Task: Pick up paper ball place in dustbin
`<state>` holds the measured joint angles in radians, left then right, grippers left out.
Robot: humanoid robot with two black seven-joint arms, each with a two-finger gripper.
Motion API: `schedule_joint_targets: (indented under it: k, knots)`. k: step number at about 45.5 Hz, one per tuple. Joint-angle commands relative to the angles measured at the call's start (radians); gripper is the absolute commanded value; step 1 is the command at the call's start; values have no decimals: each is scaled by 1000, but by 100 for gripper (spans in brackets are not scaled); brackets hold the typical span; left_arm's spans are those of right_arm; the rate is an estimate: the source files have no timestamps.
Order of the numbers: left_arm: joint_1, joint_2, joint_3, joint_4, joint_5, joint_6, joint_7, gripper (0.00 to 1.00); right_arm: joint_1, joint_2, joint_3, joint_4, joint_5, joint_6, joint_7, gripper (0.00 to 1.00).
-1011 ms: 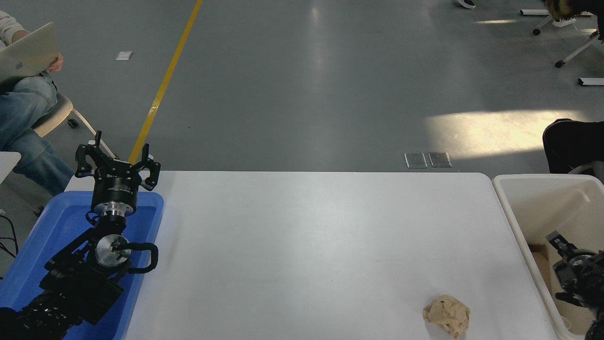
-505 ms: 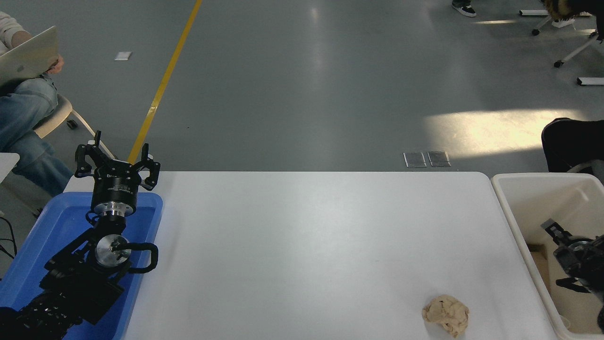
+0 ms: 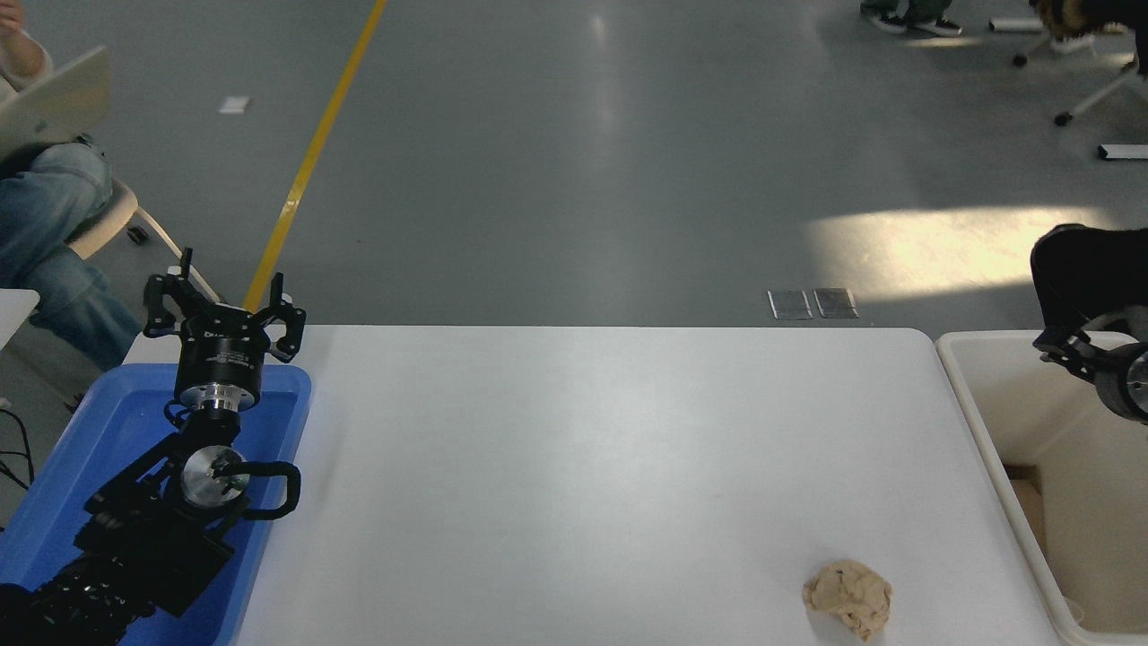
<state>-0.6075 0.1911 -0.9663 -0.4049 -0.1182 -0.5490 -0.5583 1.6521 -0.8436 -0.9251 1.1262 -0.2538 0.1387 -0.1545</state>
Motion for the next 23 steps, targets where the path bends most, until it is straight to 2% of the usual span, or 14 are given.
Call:
schedule_joint_targets:
  k: [1, 10, 18, 23]
  knots:
    - [0, -1, 0, 0, 0, 0, 0, 99, 466, -42, -242, 299, -50, 113, 1, 100]
    - [0, -1, 0, 0, 0, 0, 0, 99, 762, 69, -402, 403, -19, 193, 3, 100]
    - [0, 1, 0, 0, -1, 0, 0, 99, 940, 233, -472, 415, 178, 335, 3, 100]
    - [0, -1, 0, 0, -1, 1, -2, 99, 994, 291, -472, 418, 220, 357, 3, 100]
